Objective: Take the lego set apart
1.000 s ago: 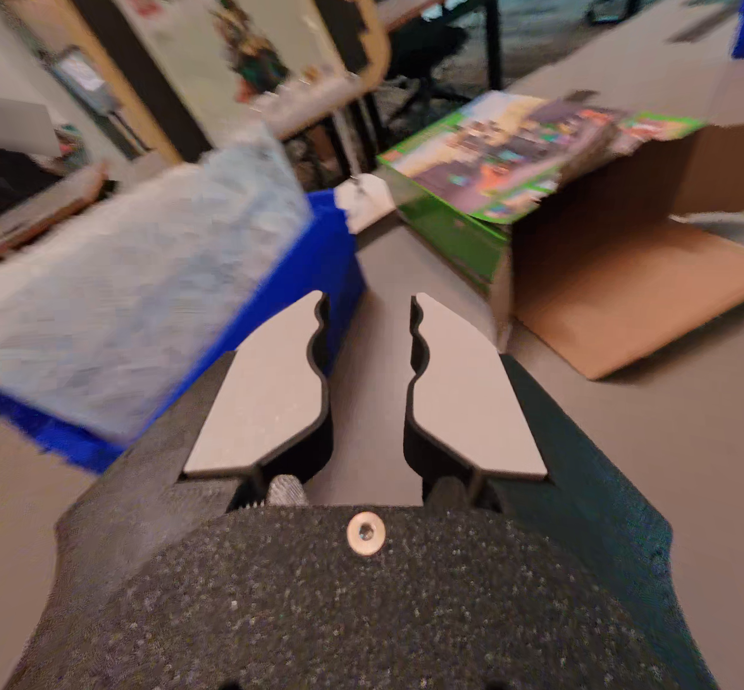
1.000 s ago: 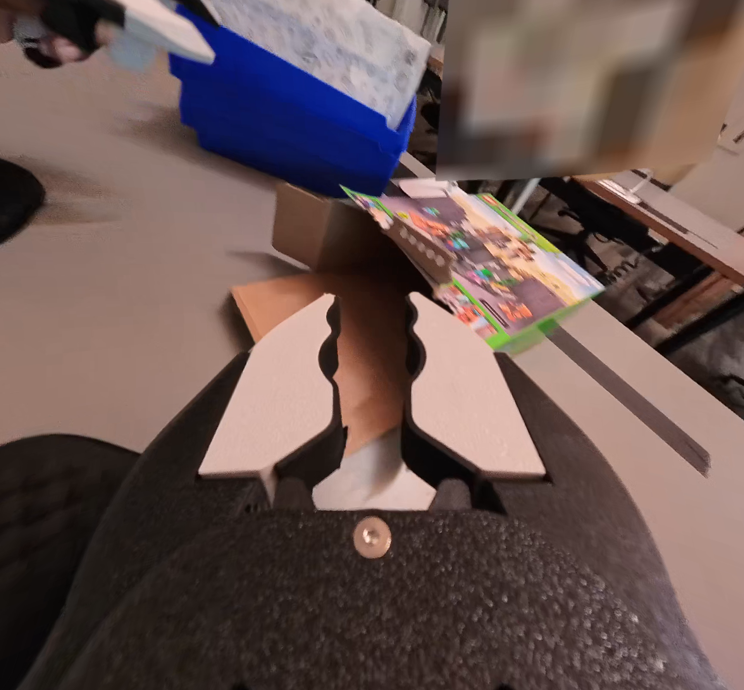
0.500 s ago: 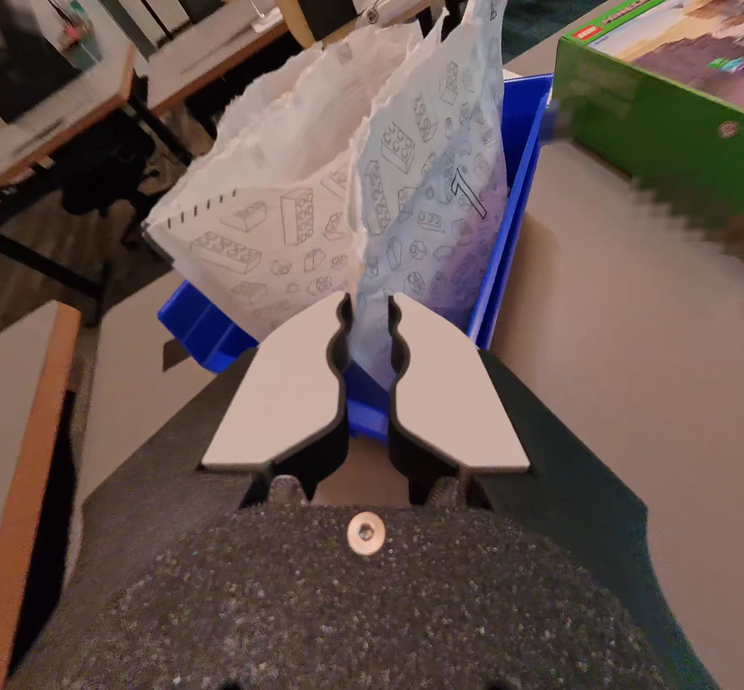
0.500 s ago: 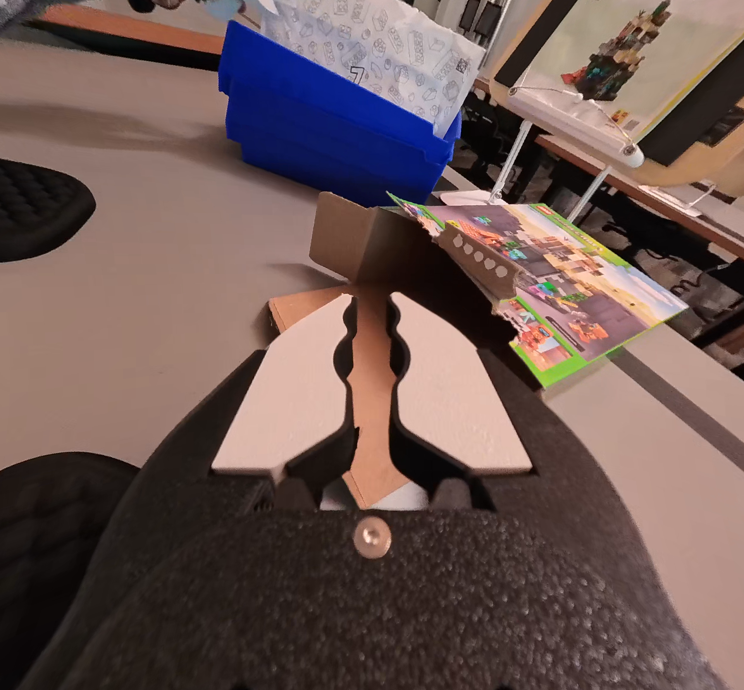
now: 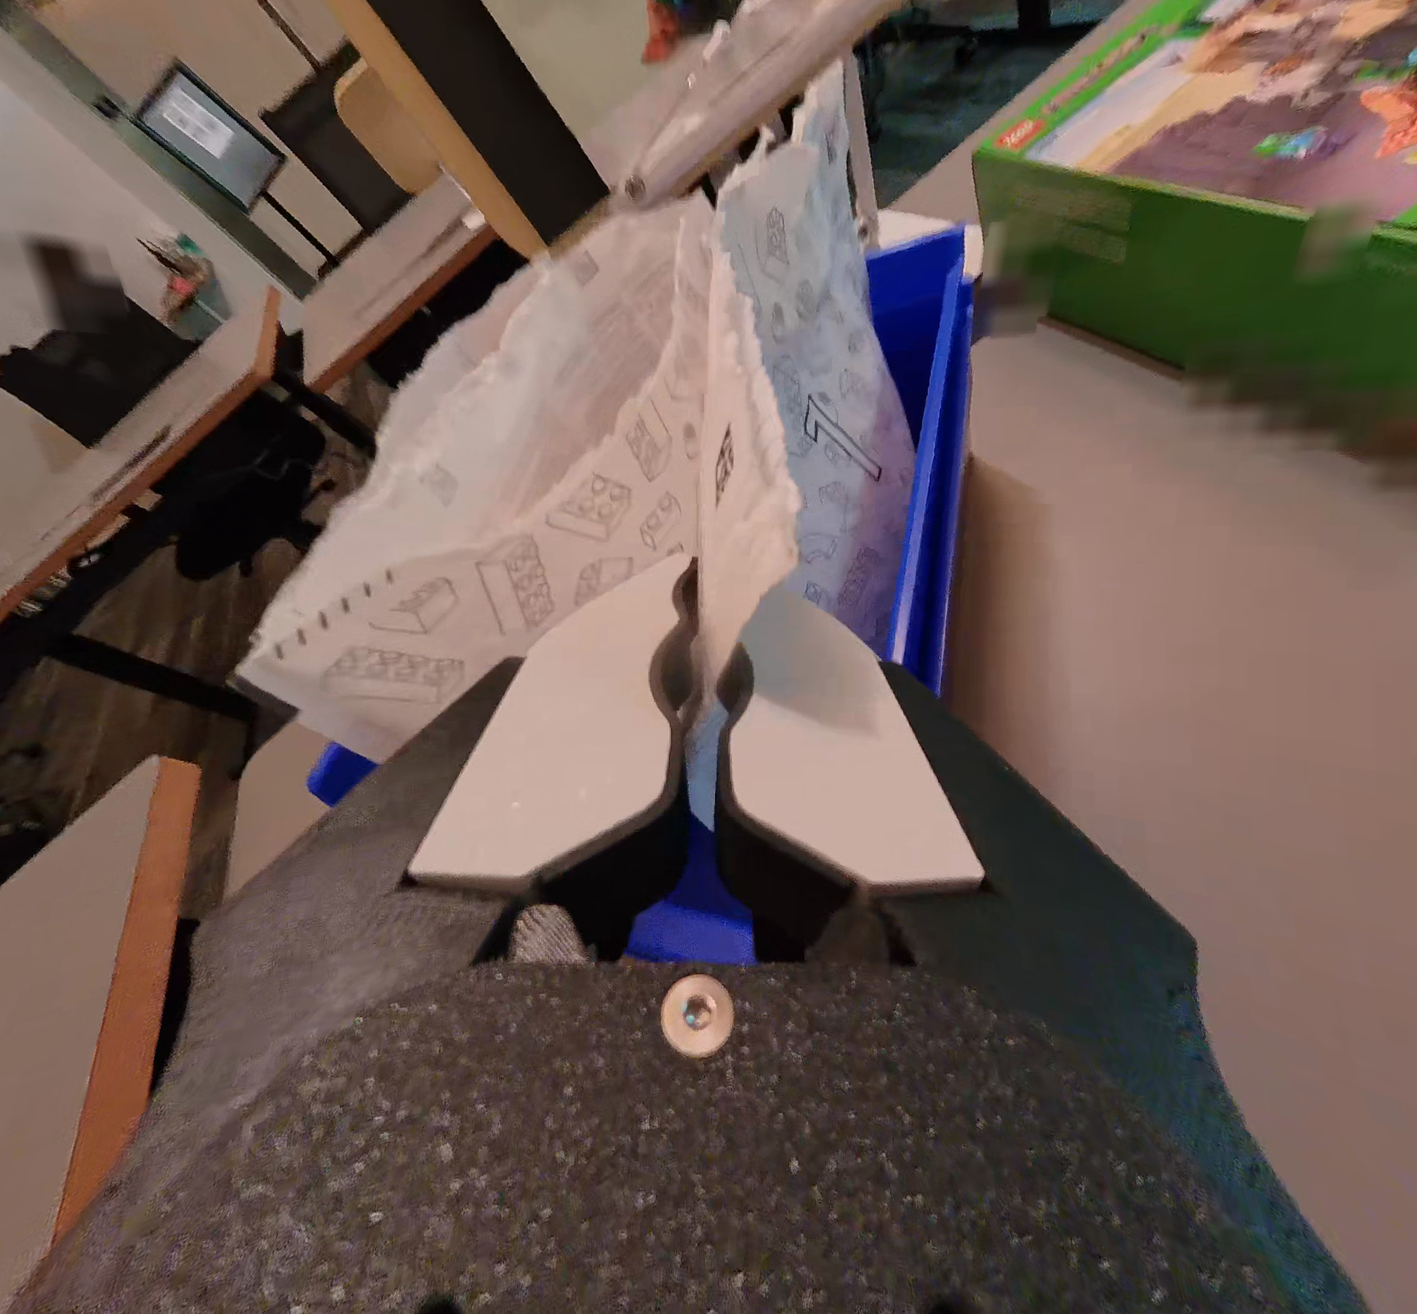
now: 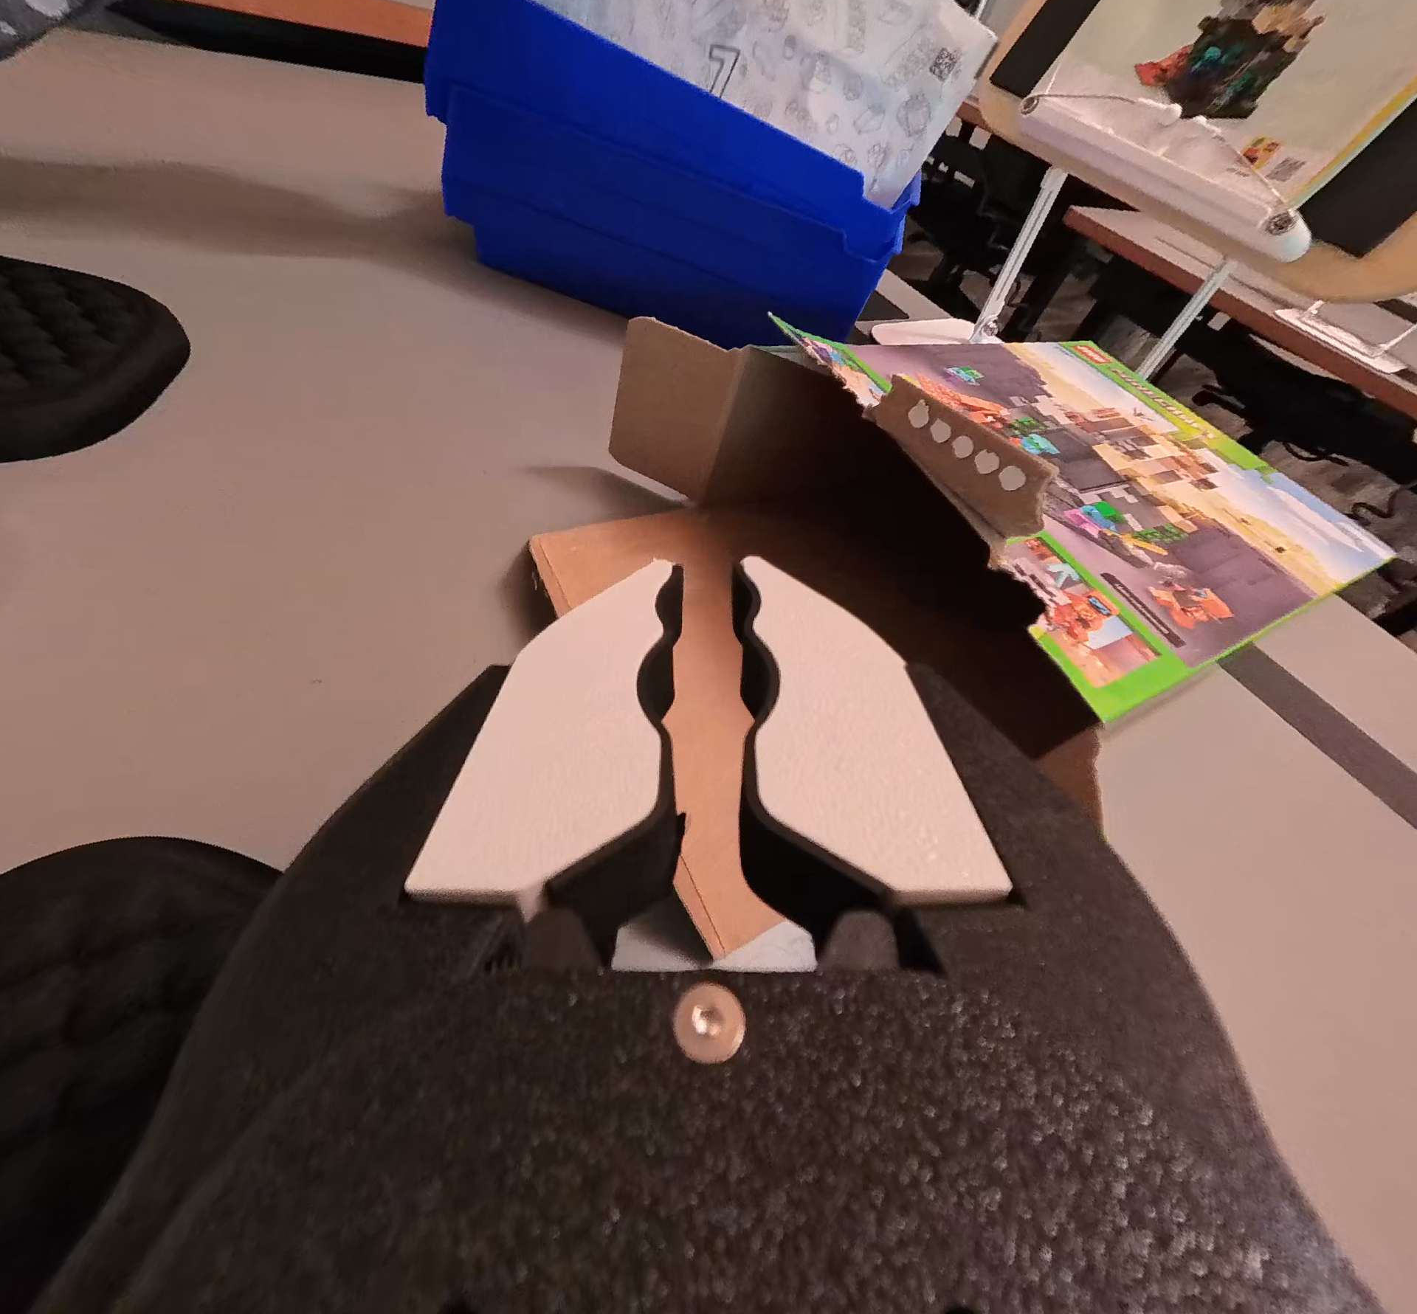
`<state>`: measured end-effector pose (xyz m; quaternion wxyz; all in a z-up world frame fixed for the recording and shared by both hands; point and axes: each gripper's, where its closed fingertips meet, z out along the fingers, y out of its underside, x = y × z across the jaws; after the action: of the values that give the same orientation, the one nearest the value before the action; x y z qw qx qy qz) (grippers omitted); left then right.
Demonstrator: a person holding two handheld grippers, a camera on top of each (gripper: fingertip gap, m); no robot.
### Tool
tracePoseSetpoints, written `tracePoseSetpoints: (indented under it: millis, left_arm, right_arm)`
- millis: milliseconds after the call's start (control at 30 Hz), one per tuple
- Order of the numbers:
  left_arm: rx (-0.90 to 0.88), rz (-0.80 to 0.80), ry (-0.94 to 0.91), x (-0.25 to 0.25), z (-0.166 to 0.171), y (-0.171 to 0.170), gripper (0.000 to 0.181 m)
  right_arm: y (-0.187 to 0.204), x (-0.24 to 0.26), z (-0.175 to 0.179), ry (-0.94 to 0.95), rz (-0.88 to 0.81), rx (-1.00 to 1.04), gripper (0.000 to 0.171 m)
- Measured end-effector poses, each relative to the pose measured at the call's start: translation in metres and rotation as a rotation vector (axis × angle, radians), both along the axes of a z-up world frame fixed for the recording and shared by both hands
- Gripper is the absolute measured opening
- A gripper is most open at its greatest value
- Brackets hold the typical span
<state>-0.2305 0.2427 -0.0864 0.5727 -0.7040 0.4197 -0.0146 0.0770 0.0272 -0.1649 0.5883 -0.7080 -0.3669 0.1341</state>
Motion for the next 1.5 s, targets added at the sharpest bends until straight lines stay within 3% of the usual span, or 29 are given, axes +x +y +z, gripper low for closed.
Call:
tracePoseSetpoints:
  millis: [367, 633, 767, 1000, 1233, 1500]
  left_arm:
    - [0.134, -0.053, -0.127, 0.016, 0.104, -0.020, 0.001]
    - [0.058, -0.234, -0.317, 0.055, 0.152, -0.077, 0.001]
    - [-0.035, -0.312, -0.393, 0.078, 0.141, -0.109, 0.001]
    - [-0.151, -0.384, -0.549, 0.112, 0.091, -0.150, 0.001]
    - [-0.219, -0.414, -0.622, 0.127, 0.047, -0.174, 0.001]
    - [-0.265, -0.384, -0.704, 0.116, 0.030, -0.183, 0.001]
  right_arm:
    - [-0.002, -0.009, -0.002, 0.006, 0.024, -0.021, 0.012]
    - [-0.010, -0.019, 0.016, 0.057, 0.033, -0.002, 0.012]
    - [-0.013, -0.020, 0.039, 0.132, -0.066, -0.041, 0.012]
    - [-0.053, -0.043, 0.071, 0.215, -0.207, -0.085, 0.000]
    - [-0.069, -0.072, 0.040, 0.264, -0.250, -0.224, 0.000]
    - [-0.067, -0.087, 0.017, 0.249, -0.271, -0.275, 0.000]
